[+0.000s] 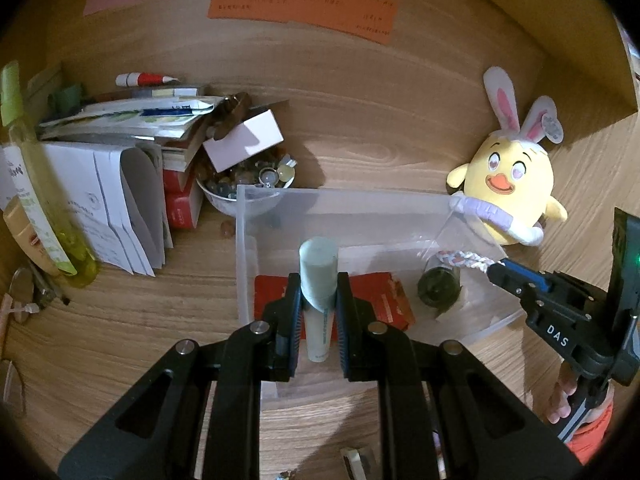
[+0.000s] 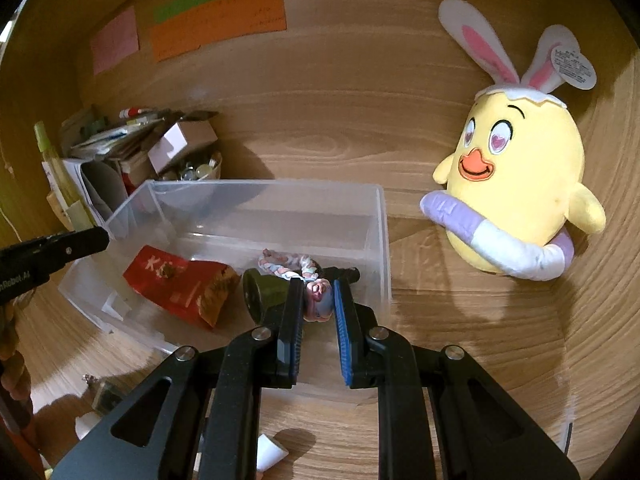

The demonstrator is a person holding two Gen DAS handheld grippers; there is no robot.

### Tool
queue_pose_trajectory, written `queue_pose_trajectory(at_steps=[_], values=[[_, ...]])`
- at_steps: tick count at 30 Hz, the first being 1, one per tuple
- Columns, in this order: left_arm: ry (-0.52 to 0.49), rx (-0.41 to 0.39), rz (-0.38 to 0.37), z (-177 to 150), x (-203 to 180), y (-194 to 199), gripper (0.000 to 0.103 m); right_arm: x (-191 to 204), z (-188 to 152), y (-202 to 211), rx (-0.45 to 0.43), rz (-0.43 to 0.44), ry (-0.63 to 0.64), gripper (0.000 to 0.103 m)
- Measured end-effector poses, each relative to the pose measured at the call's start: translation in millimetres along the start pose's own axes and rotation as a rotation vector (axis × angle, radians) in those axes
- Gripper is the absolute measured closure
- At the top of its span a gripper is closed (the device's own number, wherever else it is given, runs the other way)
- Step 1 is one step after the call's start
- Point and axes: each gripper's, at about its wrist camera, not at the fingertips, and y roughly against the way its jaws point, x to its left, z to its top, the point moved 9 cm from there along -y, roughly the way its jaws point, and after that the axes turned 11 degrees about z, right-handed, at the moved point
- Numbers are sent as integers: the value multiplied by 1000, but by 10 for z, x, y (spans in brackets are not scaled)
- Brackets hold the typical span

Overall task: Organize objects
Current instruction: 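Carry the bracelet with the right gripper over the clear box while the left gripper carries the stick there, then open both grippers to drop the bracelet and stick into the clear box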

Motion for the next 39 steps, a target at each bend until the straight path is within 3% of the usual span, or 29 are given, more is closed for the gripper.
queue_pose_trajectory(at_steps=[9, 13, 18, 24, 31, 35, 39], values=[[-2, -9, 14, 22, -10, 15, 88, 58, -23, -42, 17, -30, 45, 88], [-8, -24, 5, 32, -33, 71, 63, 92, -16, -34, 18, -19, 52, 79], [-41, -63, 14, 58, -104, 219, 58, 154, 28, 57, -14, -7, 64, 69], [-51, -105, 20, 101, -131, 400, 44, 237, 90, 201, -54, -2, 78, 52], [-53, -131, 24, 102, -136, 563, 19, 309, 85, 377, -88, -3, 93, 29], [-54, -142, 32, 63, -118, 644, 8, 346, 45, 480, -99, -6, 103, 25], [-57, -127, 35, -16, -99, 676, 6, 380, -12, 550, -90, 4, 104, 21]])
